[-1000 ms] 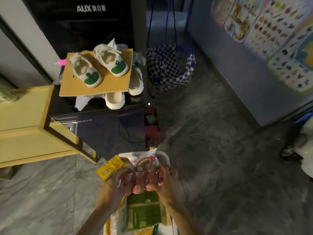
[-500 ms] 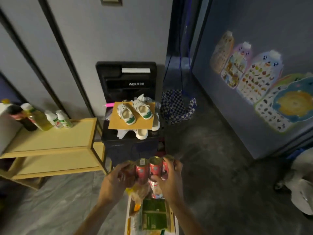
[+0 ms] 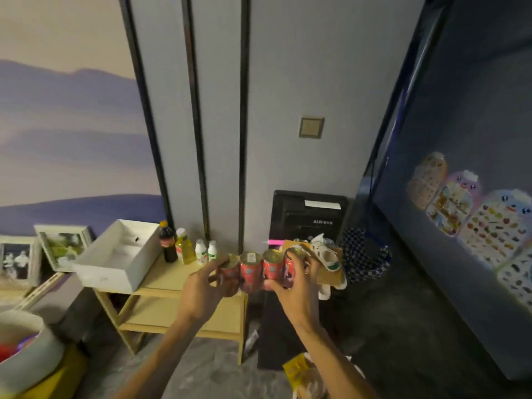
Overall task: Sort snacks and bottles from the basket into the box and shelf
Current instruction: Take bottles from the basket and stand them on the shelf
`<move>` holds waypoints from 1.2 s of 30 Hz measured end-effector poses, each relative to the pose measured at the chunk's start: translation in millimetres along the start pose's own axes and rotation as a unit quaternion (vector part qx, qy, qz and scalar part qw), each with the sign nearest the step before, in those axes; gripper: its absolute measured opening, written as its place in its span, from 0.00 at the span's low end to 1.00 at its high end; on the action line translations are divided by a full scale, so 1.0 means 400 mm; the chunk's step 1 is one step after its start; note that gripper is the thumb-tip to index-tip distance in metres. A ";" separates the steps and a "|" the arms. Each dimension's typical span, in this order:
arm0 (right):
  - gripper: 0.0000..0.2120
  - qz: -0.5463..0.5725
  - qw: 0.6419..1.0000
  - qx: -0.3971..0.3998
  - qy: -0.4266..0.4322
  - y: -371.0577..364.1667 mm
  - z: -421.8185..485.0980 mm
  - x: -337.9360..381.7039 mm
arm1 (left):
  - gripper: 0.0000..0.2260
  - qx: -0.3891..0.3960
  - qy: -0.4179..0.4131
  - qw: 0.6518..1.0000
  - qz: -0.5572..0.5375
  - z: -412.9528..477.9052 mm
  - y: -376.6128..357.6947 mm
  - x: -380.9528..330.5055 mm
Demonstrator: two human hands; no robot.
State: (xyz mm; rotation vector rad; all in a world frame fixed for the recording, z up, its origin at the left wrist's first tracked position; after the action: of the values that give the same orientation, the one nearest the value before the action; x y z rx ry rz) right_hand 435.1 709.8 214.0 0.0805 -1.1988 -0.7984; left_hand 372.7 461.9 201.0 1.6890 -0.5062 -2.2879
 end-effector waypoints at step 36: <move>0.38 -0.037 0.985 0.013 -0.171 -1.197 0.239 -0.238 | 0.27 0.025 0.175 0.984 -0.025 0.564 0.305 0.995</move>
State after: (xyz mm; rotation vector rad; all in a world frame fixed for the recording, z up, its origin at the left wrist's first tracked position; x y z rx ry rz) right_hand 97.9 449.4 -42.5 0.0079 -1.5376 -0.8846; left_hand 39.4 220.6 -32.8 2.0909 -0.4502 -1.9601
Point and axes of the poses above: each hand's wrist, its own z-axis towards the middle knuckle, its own y-axis out of the back of the hand, x = y × z, the point moved 5 cm from there along z, towards the middle knuckle, and after that the axes turned 3 degrees about -y, right-handed, at the moved point
